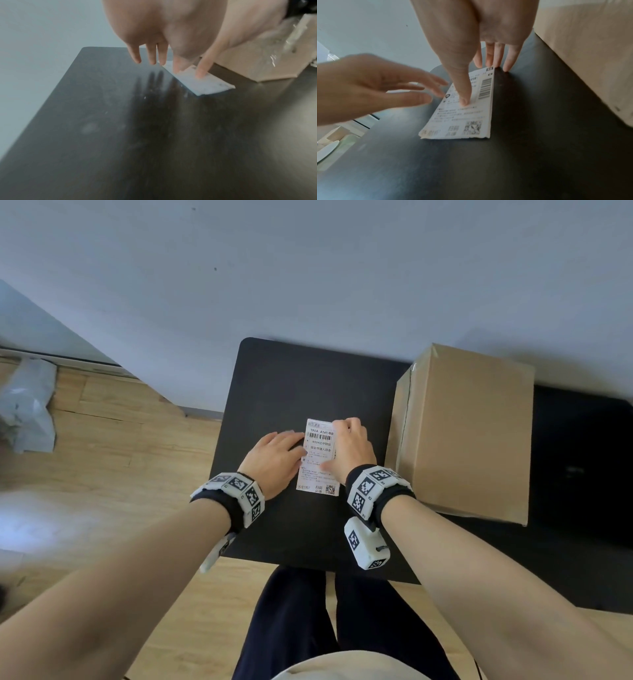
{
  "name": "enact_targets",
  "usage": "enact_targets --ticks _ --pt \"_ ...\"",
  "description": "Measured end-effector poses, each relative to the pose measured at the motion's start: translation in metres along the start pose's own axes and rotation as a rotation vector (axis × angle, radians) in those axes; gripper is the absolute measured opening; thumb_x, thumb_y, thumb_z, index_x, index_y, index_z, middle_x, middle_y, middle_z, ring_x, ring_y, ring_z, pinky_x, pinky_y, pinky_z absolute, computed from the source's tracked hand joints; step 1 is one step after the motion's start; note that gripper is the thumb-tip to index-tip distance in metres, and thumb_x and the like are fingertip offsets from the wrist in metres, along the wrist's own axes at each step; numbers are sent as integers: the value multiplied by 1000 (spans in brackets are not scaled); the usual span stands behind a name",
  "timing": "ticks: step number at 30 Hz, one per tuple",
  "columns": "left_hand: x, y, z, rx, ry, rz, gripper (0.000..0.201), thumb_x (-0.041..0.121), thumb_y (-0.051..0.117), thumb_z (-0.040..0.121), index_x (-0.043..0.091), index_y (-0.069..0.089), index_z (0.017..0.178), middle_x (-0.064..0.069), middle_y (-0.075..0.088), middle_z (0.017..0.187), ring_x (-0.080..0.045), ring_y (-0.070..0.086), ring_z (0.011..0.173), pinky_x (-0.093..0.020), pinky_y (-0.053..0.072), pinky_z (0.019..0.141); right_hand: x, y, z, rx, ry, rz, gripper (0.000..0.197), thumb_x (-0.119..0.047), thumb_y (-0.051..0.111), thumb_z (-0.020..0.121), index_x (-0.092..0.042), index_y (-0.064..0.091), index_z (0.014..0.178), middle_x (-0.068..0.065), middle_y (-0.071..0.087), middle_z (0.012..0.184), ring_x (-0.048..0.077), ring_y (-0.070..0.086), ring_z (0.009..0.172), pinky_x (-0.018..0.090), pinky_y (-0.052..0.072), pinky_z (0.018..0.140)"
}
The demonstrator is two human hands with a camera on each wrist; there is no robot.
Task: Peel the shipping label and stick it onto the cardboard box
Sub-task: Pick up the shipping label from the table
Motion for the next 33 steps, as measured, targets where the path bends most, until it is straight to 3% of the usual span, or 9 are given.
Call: enact_targets --ticks 4,10,15,20,25,27,29,33 --pt "1 -15 29 72 -160 -108 45 20 52 93 14 43 137 -7 43 137 -24 45 124 -36 41 101 1 1 -1 -20 -33 -48 76 -26 83 68 -14 41 130 9 41 132 25 41 120 38 44 99" --pt "-3 -11 54 -26 -315 -149 50 26 62 84 19 44 129 -10 43 126 -27 42 117 -36 41 93 -1 3 -4 -34 -64 -97 78 -30 84 65 -16 41 129 10 40 131 26 40 120 38 43 100" --pt "-2 -11 62 -75 -354 -144 36 25 64 80 14 52 112 -10 42 122 -27 41 113 -35 41 89 -1 3 -6 -43 -71 -84 80 -29 84 64 -16 40 130 10 37 134 27 38 124 39 41 101" --pt "1 -10 68 -139 -352 -168 34 16 64 82 9 53 113 -12 44 123 -27 44 115 -35 45 84 0 3 -7 -52 -64 -75 84 -28 85 64 -17 39 133 10 35 137 28 36 127 40 38 103" --pt "-3 -15 67 -167 -383 -318 32 4 58 82 13 48 111 -8 62 101 -23 62 84 -35 55 71 -2 2 -6 -74 -60 -80 91 -28 85 64 -18 34 139 10 32 140 28 32 130 41 36 106" --pt "-5 -16 63 -166 -388 -341 22 7 57 84 17 58 104 -6 67 101 -23 65 87 -32 54 69 -3 2 -7 -92 -59 -70 90 -26 84 64 -19 35 140 10 30 141 29 30 131 42 35 107" --pt "-6 -23 57 -143 -377 -364 16 11 59 87 16 68 99 -6 70 102 -23 66 93 -30 50 71 -6 0 -9 -84 -58 -50 79 -23 82 68 -19 40 136 10 32 141 29 32 131 41 35 107" --pt "-10 -47 42 -66 -353 -393 10 17 65 85 14 73 90 -6 73 99 -22 67 93 -32 54 80 -19 -18 -15 23 -97 34 27 -22 56 92 -13 56 117 8 54 123 25 52 114 39 46 95"
Point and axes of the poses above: each hand's wrist, its own z-axis towards the middle knuckle, its own y-axis out of the palm, x = y × z, the point moved 5 cm from there along z, towards the middle knuckle
